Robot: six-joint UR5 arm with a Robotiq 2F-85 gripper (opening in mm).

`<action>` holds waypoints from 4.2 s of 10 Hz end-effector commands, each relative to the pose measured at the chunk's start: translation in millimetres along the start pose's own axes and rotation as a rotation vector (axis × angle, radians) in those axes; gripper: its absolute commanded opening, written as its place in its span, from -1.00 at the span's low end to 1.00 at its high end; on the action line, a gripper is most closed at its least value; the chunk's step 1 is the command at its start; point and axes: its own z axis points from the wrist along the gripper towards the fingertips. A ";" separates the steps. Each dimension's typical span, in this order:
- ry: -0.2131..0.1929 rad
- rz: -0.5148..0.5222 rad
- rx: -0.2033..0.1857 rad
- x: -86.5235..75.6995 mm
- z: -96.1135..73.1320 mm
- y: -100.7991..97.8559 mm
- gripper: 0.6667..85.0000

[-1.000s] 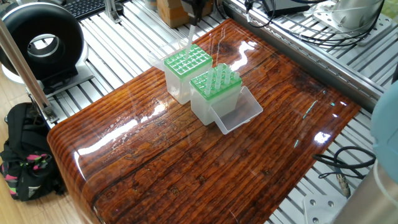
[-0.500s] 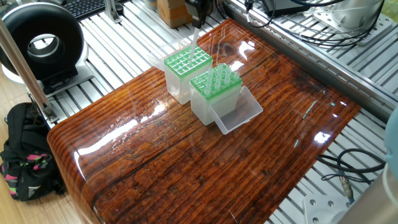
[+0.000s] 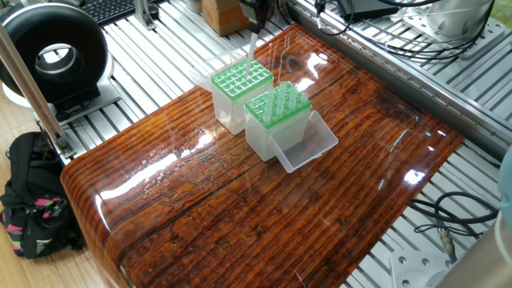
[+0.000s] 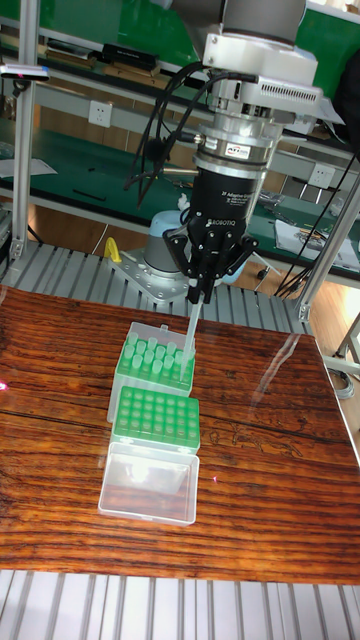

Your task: Transfer all large pipette tips from one holder to another

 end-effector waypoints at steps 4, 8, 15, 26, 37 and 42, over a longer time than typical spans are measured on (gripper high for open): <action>0.012 0.030 -0.024 -2.9 4.6 1.7 -0.99; -0.002 0.056 0.008 -6.4 4.6 -6.6 -0.99; -0.027 0.054 -0.026 -47.6 -5.0 -17.3 -0.99; -0.056 0.025 -0.012 -78.9 28.0 -18.4 -0.99; 0.031 -0.116 0.032 -37.7 21.3 -95.5 -0.99; 0.037 -0.109 0.036 -42.6 25.5 -91.0 -0.99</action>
